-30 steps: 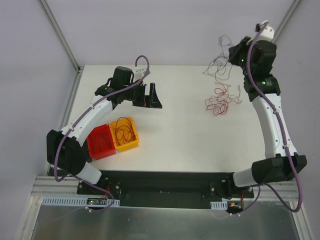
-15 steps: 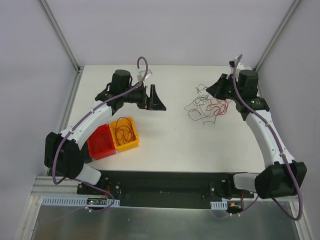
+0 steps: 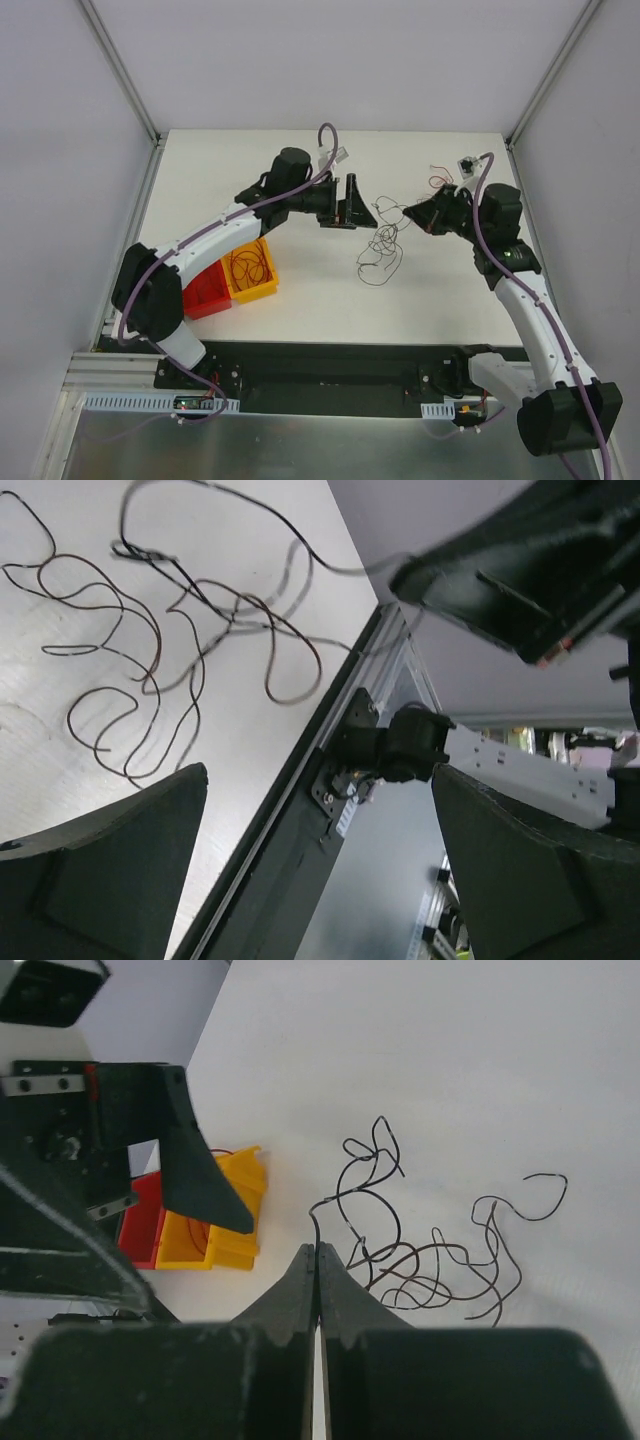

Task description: Untangle the cables

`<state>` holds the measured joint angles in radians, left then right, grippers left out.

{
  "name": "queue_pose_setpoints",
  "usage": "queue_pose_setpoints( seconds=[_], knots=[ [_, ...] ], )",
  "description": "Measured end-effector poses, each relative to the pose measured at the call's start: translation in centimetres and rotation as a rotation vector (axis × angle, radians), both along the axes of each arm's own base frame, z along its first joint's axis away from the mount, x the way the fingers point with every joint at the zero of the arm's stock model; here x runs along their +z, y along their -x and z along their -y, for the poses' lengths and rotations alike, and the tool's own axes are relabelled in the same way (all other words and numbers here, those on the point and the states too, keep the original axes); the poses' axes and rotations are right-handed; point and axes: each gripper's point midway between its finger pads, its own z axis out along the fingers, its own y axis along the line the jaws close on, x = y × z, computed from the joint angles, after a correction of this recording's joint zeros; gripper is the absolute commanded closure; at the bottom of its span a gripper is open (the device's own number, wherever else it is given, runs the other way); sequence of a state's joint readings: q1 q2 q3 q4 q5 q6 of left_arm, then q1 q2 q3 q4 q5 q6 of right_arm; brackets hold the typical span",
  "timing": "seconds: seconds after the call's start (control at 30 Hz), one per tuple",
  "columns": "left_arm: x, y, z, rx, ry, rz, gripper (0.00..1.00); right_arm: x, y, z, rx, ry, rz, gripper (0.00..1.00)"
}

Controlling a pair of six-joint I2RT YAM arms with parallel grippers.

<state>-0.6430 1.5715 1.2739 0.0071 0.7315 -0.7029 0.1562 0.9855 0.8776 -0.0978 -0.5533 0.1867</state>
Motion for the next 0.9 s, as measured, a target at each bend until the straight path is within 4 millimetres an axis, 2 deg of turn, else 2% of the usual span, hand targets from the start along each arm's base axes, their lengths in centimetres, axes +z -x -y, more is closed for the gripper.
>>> queue_pose_setpoints(
  seconds=[0.1, 0.3, 0.37, 0.47, 0.53, 0.63, 0.73, 0.8, 0.87, 0.9],
  knots=[
    [-1.7, -1.4, 1.7, 0.039, -0.028, -0.055, 0.08, -0.1, 0.4, -0.2, 0.0, -0.028, -0.004, 1.0],
    [-7.5, -4.5, 5.8, 0.094, -0.116, -0.162, 0.13, 2.2, 1.4, -0.4, -0.016, -0.129, 0.052, 1.0],
    [-9.2, -5.7, 7.1, 0.111, -0.137, -0.182, 0.15, 3.3, 1.9, -0.5, -0.021, -0.163, 0.066, 1.0],
    [-11.3, -8.3, 8.7, 0.146, -0.167, -0.191, 0.25, 5.2, 2.9, -0.4, -0.025, -0.198, 0.104, 1.0],
    [-12.7, -10.0, 9.3, 0.175, -0.192, -0.196, 0.3, 7.5, 3.5, -0.2, -0.037, -0.208, 0.133, 1.0],
    [-15.4, -12.3, 9.1, 0.215, -0.231, -0.214, 0.41, 13.6, 4.2, 0.5, -0.064, -0.209, 0.234, 1.0],
    [-18.8, -14.0, 6.7, 0.27, -0.303, -0.265, 0.44, 23.3, 5.8, 1.7, -0.099, -0.207, 0.436, 1.0],
    [-20.4, -15.1, 4.8, 0.301, -0.339, -0.282, 0.45, 28.7, 7.4, 2.5, -0.128, -0.208, 0.563, 1.0],
    [-21.2, -16.2, 3.0, 0.326, -0.366, -0.288, 0.45, 32.8, 9.0, 3.5, -0.163, -0.208, 0.674, 1.0],
    [-21.2, -16.7, 2.3, 0.337, -0.371, -0.281, 0.45, 34.1, 9.5, 3.8, -0.176, -0.208, 0.709, 1.0]
  ],
)
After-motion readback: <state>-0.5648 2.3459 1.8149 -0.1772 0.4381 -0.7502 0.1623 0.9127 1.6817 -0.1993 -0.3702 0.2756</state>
